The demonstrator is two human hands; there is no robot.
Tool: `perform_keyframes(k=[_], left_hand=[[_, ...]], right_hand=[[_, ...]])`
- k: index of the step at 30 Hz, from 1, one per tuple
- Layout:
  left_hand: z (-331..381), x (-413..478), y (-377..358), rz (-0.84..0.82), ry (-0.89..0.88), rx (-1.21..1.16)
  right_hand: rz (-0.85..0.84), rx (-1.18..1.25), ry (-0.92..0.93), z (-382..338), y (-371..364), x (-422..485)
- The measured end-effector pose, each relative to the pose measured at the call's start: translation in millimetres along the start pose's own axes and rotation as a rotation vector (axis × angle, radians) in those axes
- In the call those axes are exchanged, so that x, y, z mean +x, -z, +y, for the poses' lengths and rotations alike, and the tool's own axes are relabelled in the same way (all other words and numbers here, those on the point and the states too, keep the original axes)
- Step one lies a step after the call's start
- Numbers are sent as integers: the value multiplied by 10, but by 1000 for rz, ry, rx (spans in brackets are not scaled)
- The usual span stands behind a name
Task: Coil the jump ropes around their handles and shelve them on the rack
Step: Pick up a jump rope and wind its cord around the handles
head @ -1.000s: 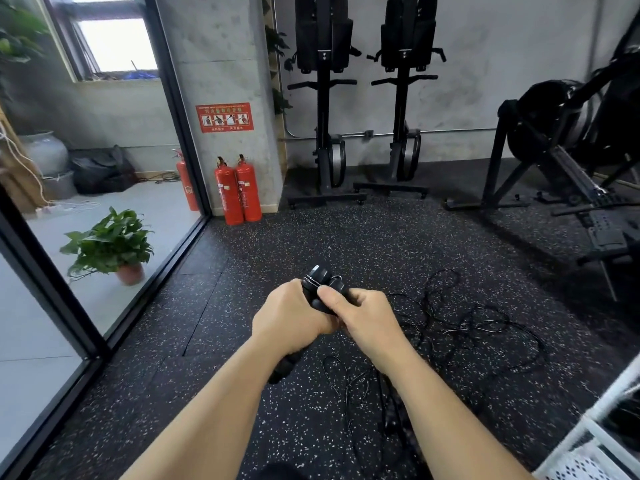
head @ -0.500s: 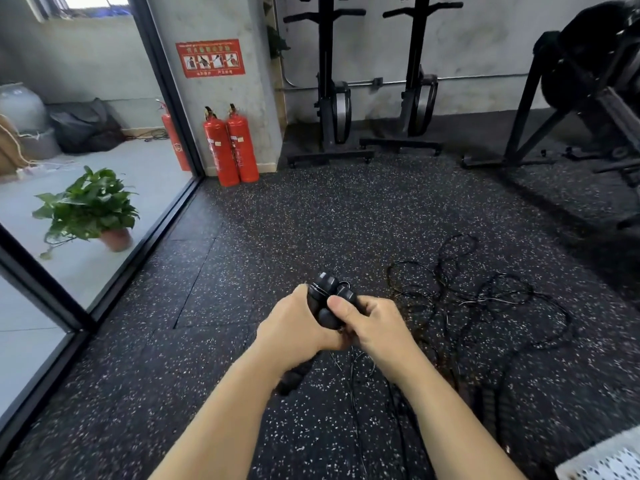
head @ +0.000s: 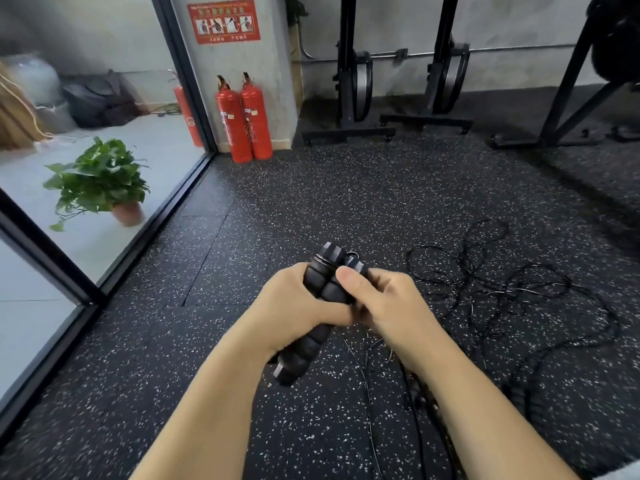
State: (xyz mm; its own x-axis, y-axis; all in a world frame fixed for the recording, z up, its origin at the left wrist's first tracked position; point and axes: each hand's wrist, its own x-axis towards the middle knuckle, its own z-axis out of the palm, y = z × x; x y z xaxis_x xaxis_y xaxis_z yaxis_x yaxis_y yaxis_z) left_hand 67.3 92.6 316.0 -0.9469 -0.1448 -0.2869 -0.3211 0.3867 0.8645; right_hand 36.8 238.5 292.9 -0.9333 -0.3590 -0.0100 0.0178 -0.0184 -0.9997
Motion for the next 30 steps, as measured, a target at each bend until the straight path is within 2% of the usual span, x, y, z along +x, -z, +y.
perform_keyframes(k=[4,10,15,18,24,30], left_hand=[[37,-136,96,-146,37,-144],[9,-209,99,-40,-29,-152],[6,-234,151,116,-37,-153],[-7,-246,219,162,-4,-142],[-19,-278,248,284,22,183],[199,-419,-4,322,-111,745]], right_hand=[[-17,-16,9,-38,-62,-62],[-70,-88,5,-150,-124,-171],[3,-541,107,-181,-60,-241],[-13,-843,150,-237,-13,-327],[-90,-1175,153,-520,-49,-584],[2,-1177,228,-696,2,-615]])
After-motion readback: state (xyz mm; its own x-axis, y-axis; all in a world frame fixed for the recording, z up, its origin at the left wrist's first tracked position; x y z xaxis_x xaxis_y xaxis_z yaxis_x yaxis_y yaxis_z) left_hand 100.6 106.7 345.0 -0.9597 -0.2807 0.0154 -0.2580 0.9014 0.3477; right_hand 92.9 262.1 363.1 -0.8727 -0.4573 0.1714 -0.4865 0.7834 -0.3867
